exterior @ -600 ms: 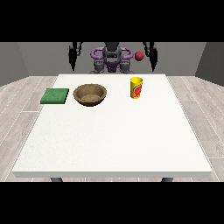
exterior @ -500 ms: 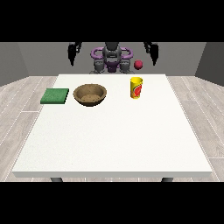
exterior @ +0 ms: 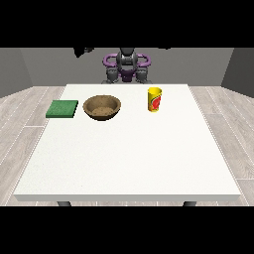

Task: Pick the cup and pour the ball into the bowl, then pick the bowl and place it on the pad

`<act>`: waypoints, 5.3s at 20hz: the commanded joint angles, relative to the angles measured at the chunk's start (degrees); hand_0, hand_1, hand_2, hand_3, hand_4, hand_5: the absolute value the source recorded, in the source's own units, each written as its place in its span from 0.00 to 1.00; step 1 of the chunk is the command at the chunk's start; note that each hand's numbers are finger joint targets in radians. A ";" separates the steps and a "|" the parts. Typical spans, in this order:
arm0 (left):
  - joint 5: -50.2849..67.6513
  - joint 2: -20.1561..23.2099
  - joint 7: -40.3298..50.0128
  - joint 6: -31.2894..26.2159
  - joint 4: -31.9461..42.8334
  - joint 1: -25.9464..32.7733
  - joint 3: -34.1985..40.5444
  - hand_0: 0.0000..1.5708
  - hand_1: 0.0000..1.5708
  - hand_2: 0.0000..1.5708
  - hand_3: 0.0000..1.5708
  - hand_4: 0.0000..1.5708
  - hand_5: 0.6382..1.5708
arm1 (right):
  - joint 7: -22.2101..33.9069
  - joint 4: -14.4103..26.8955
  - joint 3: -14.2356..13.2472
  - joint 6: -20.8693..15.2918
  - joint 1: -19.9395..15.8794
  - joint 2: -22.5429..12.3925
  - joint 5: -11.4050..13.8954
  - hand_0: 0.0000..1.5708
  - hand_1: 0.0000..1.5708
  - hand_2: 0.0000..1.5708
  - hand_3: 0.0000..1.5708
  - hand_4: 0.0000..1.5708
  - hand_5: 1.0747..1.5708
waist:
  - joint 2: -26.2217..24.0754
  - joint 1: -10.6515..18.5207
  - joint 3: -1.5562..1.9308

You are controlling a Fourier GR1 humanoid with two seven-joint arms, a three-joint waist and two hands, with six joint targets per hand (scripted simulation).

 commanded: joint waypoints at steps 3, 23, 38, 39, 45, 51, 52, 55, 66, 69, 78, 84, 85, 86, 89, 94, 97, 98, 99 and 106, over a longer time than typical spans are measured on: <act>-4.71 -2.15 -2.93 3.34 -7.64 3.64 -5.01 0.00 0.00 0.00 0.00 0.00 0.91 | -0.18 -4.66 -2.35 1.31 -1.39 -0.83 -3.17 0.00 0.00 0.00 0.00 0.00 0.99 | 6.42 -1.16 0.02; -7.75 5.73 -18.86 -0.33 20.59 -20.51 11.62 0.00 0.00 0.00 0.00 0.00 0.66 | -19.57 17.18 -8.41 9.91 -16.99 -6.43 -5.39 0.00 0.00 0.00 0.00 0.00 0.98 | 24.89 -5.19 0.02; -11.73 0.09 -41.91 7.13 47.64 -28.84 14.69 0.00 0.00 0.00 0.00 0.00 0.68 | -22.43 23.05 -10.33 14.81 -20.54 -10.04 -7.31 0.00 0.00 0.00 0.00 0.00 0.98 | 29.17 -9.61 -0.01; -10.39 2.46 -41.48 3.53 47.89 -29.82 15.16 0.00 0.00 0.00 0.00 0.00 0.67 | -24.20 28.45 -13.04 15.82 -22.32 -12.68 -7.90 0.00 0.00 0.00 0.00 0.00 0.97 | 29.23 -7.04 0.01; -9.73 3.34 -44.21 5.74 57.48 -35.20 18.14 0.00 0.00 0.00 0.00 0.00 0.64 | -24.86 29.76 -12.08 16.63 -22.60 -12.03 -8.08 0.00 0.00 0.00 0.00 0.00 0.98 | 28.02 -8.45 0.00; -20.84 6.18 -46.06 24.52 59.60 -35.44 17.37 0.83 0.83 1.00 1.00 0.52 0.94 | -20.67 25.68 -12.39 18.01 -26.20 -13.72 -10.44 0.00 0.00 0.00 0.00 0.00 0.98 | 31.94 -13.80 -0.04; -21.78 3.45 -46.21 27.21 59.31 -35.06 16.21 0.84 0.84 1.00 1.00 0.53 0.94 | -24.25 27.95 -12.94 19.43 -24.96 -14.54 -9.85 0.00 0.00 0.00 0.00 0.00 0.97 | 32.75 -13.57 0.01; -21.73 3.03 -48.56 29.16 60.94 -35.20 17.01 0.85 0.85 1.00 1.00 0.55 0.93 | -25.84 29.34 -15.09 22.34 -23.46 -17.26 -11.33 0.00 0.00 0.00 0.00 0.00 0.97 | 33.87 -14.48 0.01; -38.85 2.26 -25.13 31.58 54.15 -36.97 0.97 0.88 0.88 1.00 1.00 0.66 0.96 | -25.95 47.71 -20.59 22.65 -20.37 -23.54 -10.35 0.00 0.00 0.00 0.00 0.00 0.98 | 15.90 -1.92 0.21; -45.26 2.12 -16.19 32.98 54.35 -41.29 -2.27 0.89 0.89 1.00 1.00 0.71 1.00 | -28.17 48.68 -20.12 23.73 -19.30 -24.43 -9.26 0.00 0.00 0.09 0.00 0.00 0.98 | 14.39 -2.39 0.18; -57.74 -0.08 -4.13 30.80 50.17 -41.79 -9.08 0.87 0.87 1.00 1.00 0.71 1.00 | -30.67 53.24 -19.99 22.12 -18.62 -22.47 -8.65 0.00 0.00 0.05 0.00 0.00 0.97 | 12.55 0.88 0.09; -68.46 -1.98 2.80 33.01 51.81 -45.05 -11.81 0.69 0.69 1.00 1.00 0.61 1.00 | -30.16 53.36 -19.81 22.29 -21.90 -22.91 -9.21 0.00 0.00 0.04 0.00 0.00 0.96 | 15.66 -1.65 0.06; -69.24 -2.15 8.43 32.06 49.68 -42.67 -18.20 0.65 0.65 1.00 1.00 0.60 1.00 | -31.58 54.58 -18.56 21.22 -20.01 -20.74 -7.64 0.00 0.00 0.03 0.00 0.00 0.96 | 11.89 -1.59 0.09; -70.93 -2.16 9.20 28.91 50.40 -48.94 -15.64 0.60 0.60 1.00 1.00 0.58 1.00 | -32.52 55.95 -19.82 25.20 -19.99 -24.86 -8.38 0.00 0.00 0.00 0.00 0.00 0.95 | 14.91 -2.12 0.12; -73.83 -2.19 16.91 28.45 49.16 -48.71 -21.17 0.37 0.37 1.00 0.98 0.56 1.00 | -28.74 55.60 -18.43 24.09 -24.36 -24.21 -8.07 0.00 0.00 0.00 0.00 0.00 0.95 | 14.67 -3.64 0.07; -81.37 -2.21 20.12 27.12 50.66 -51.74 -24.78 0.33 0.33 1.00 1.00 0.54 1.00 | -25.34 54.53 -16.91 18.92 -29.60 -22.65 -6.62 0.00 0.00 0.00 0.09 0.00 0.92 | 16.62 -3.72 0.05; -81.88 -2.22 20.95 23.86 49.53 -51.14 -27.63 0.28 0.28 1.00 1.00 0.57 1.00 | -21.25 53.92 -15.98 17.71 -32.88 -21.76 -6.75 0.00 0.00 0.00 0.21 0.00 0.91 | 14.96 -4.43 0.01; -84.04 -2.22 20.12 21.96 47.66 -53.34 -27.85 0.24 0.24 1.00 1.00 0.57 1.00 | -26.12 57.03 -18.86 19.00 -32.02 -24.38 -7.86 0.00 0.00 0.00 0.17 0.00 0.91 | 18.29 -1.00 0.07; -85.09 -2.22 22.66 22.30 48.19 -52.08 -28.58 0.19 0.19 1.00 1.00 0.57 1.00 | -24.39 55.88 -17.95 20.93 -32.14 -24.27 -8.22 0.00 0.00 0.00 0.14 0.00 0.92 | 17.05 -3.76 0.05; -89.49 -2.22 22.31 15.36 48.50 -52.39 -35.31 0.03 0.03 1.00 1.00 0.69 0.92 | -27.33 55.78 -16.21 19.33 -32.92 -19.75 -7.36 0.00 0.00 0.00 0.18 0.00 0.90 | 18.11 -5.68 0.04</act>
